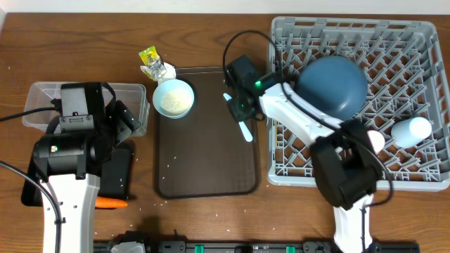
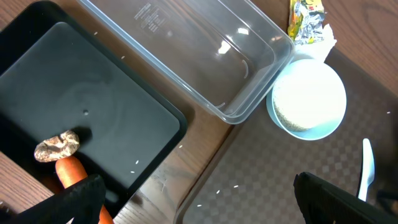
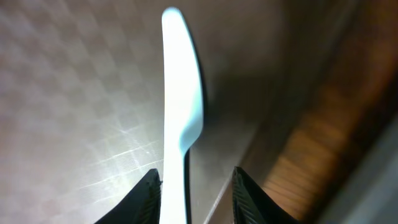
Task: Sort waste into correct bins and load items into the dishwasher rack
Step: 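Reach the right gripper to the light-blue plastic knife and grasp it, then carry the knife with the right gripper into the rack's left edge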
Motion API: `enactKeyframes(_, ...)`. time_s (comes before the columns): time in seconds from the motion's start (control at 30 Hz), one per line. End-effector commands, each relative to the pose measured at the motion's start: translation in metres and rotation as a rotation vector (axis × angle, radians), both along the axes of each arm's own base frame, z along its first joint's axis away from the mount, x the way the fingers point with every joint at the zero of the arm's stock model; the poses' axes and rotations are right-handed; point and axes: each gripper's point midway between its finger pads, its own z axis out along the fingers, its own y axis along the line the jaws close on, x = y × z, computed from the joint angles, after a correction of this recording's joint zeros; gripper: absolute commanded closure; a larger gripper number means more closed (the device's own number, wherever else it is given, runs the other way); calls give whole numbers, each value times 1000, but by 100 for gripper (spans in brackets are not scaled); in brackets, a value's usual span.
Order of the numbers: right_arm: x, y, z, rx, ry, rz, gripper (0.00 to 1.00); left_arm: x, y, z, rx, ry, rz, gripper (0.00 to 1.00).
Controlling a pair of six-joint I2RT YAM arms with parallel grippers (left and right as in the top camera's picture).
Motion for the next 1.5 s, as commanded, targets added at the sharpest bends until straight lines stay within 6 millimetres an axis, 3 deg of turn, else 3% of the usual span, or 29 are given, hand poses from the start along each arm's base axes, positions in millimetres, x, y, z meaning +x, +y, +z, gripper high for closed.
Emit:
enactKeyframes(0.0, -5, 7, -9, -13, 11, 48, 64, 1, 5, 6, 14, -14, 22, 2)
enactKeyframes(0.17, -7, 5, -18, -26, 31, 47, 63, 1, 5, 6, 13, -14, 22, 2)
enactKeyframes(0.33, -16, 10, -36, -48, 63, 67, 72, 1, 5, 6, 14, -14, 22, 2)
enactKeyframes(0.43, -16, 12, -35, -47, 58, 78, 83, 1, 5, 6, 13, -14, 22, 2)
enactKeyframes(0.73, -10, 13, -27, -56, 35, 80, 94, 1, 5, 6, 14, -14, 22, 2)
enactKeyframes(0.83, -4, 16, -12, -48, 17, 71, 96, 1, 5, 6, 14, -14, 22, 2)
enactKeyframes(1.13, 14, 23, 65, 48, -102, -5, 97, 1, 5, 6, 13, -14, 22, 2)
enactKeyframes(1.27, 23, 7, 98, 84, -155, -80, 97, 1, 5, 6, 13, -14, 22, 2)
enactKeyframes(1.47, 35, -47, 135, 132, -168, -286, 95, 1, 5, 6, 14, -14, 22, 2)
